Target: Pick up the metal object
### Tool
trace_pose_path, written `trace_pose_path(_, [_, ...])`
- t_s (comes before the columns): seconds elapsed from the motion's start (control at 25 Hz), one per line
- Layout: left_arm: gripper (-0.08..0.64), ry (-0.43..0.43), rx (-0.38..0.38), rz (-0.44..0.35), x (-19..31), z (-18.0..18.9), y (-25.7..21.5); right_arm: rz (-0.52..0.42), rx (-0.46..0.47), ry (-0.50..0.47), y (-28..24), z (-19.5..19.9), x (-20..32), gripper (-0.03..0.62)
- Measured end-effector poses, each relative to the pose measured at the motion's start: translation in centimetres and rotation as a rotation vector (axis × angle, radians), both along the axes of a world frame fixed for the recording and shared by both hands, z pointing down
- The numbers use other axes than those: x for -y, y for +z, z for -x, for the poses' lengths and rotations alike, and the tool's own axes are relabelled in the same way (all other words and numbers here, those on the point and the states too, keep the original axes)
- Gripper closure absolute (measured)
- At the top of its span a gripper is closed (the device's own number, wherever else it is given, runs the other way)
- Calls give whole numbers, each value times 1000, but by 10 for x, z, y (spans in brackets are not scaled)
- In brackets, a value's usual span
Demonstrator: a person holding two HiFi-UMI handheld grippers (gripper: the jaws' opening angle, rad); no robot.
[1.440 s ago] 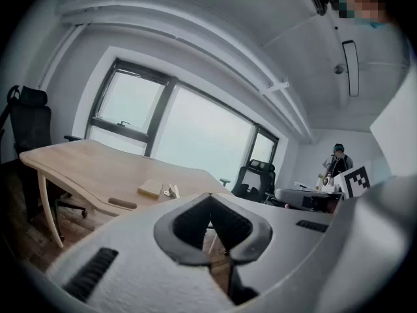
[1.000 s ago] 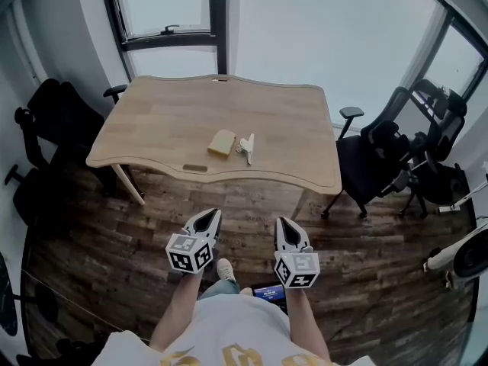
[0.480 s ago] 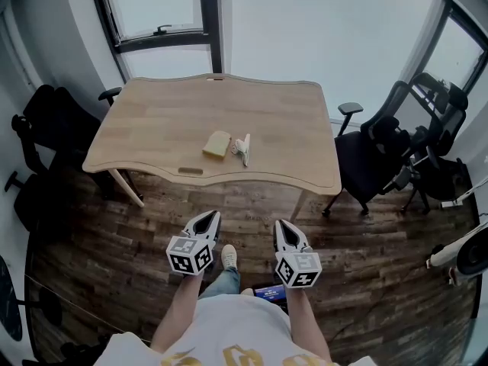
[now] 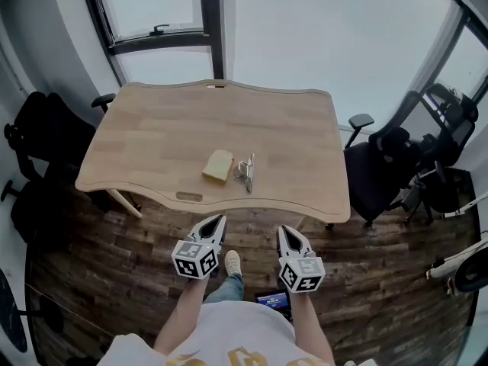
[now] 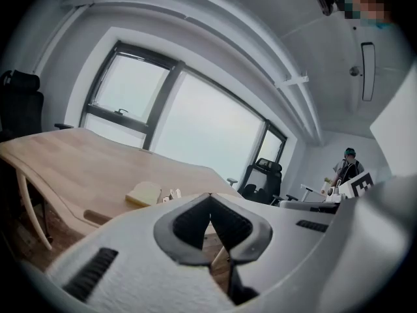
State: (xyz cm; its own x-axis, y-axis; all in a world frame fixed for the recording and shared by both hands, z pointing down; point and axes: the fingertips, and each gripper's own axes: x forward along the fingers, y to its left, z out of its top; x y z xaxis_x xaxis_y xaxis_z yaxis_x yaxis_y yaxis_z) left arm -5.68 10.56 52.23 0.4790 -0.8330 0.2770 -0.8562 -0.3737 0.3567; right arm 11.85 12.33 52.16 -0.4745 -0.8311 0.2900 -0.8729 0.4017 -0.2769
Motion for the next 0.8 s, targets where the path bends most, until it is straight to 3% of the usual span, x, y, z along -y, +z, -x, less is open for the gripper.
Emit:
trace_pose_path(0.32, [540,34,-20,7,127,20,4,40,-49,22,11,15,111,581])
trace_pose_path(0.52, [540,75,-33,-13,187,27,2,-11,-142,20,5,38,163,581])
trace_pose_path(0.8, [540,135,-45,-77,227,19,-21,-32,-172,88,-3,27,195,581])
